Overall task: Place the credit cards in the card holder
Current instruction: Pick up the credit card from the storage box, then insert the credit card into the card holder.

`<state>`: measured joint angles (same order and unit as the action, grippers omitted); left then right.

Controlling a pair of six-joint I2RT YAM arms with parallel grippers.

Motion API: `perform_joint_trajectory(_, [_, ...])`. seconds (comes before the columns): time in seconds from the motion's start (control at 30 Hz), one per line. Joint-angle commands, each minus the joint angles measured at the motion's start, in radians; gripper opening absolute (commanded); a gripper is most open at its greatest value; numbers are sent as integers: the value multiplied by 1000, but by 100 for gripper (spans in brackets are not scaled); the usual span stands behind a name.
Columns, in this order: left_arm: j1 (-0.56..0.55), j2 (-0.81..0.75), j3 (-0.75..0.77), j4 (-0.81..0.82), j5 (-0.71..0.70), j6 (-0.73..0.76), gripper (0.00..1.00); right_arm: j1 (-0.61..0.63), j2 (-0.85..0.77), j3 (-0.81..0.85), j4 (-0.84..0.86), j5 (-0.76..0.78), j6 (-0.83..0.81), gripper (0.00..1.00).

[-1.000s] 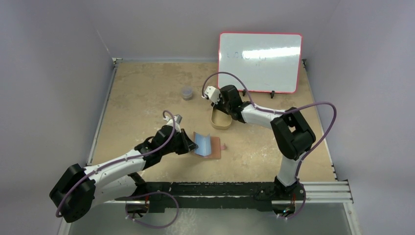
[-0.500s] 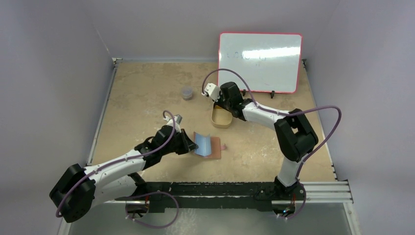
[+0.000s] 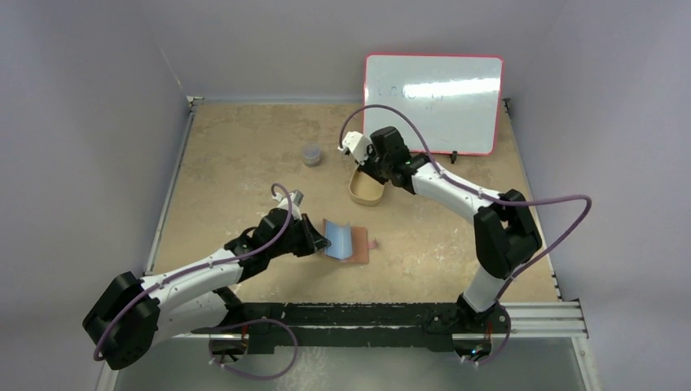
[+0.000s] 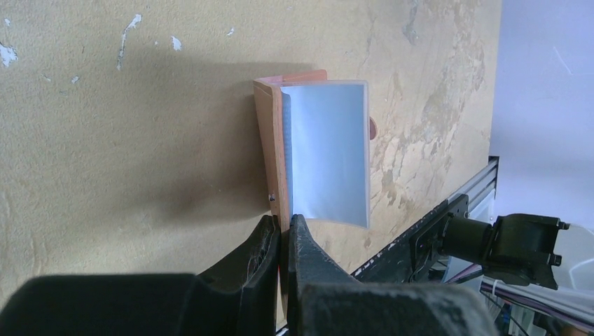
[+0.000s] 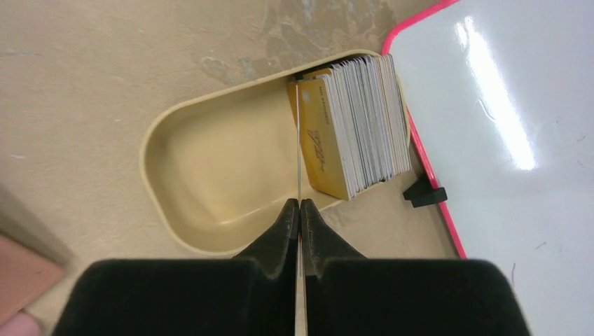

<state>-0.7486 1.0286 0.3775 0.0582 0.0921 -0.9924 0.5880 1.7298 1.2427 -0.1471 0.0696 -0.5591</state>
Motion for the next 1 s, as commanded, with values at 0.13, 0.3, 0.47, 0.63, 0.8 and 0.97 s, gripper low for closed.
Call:
perform_joint_trajectory(0.13, [-4,-8,-1,63,-19,-23,0,1,-171,42,-31,-213,493,0])
perform_joint_trajectory(0.3, [-4,-2,-1,67,-28,-22,0,40,-286,-104,51,-283,877,0])
perform_joint_trajectory(0.47, [-3,13,-3,90,-29,-27,0,90,-420,-291,151,-282,1183,0])
perform_joint_trajectory(0.63, [-4,33,-7,113,-20,-32,0,138,-483,-439,300,-316,1379,0])
perform_joint_trajectory(0.8, [-3,45,-14,126,-21,-36,0,183,-463,-490,302,-260,1444,0])
perform_joint_trajectory(0.97, [-3,67,-26,139,-30,-34,1,184,-432,-521,317,-234,1441,0])
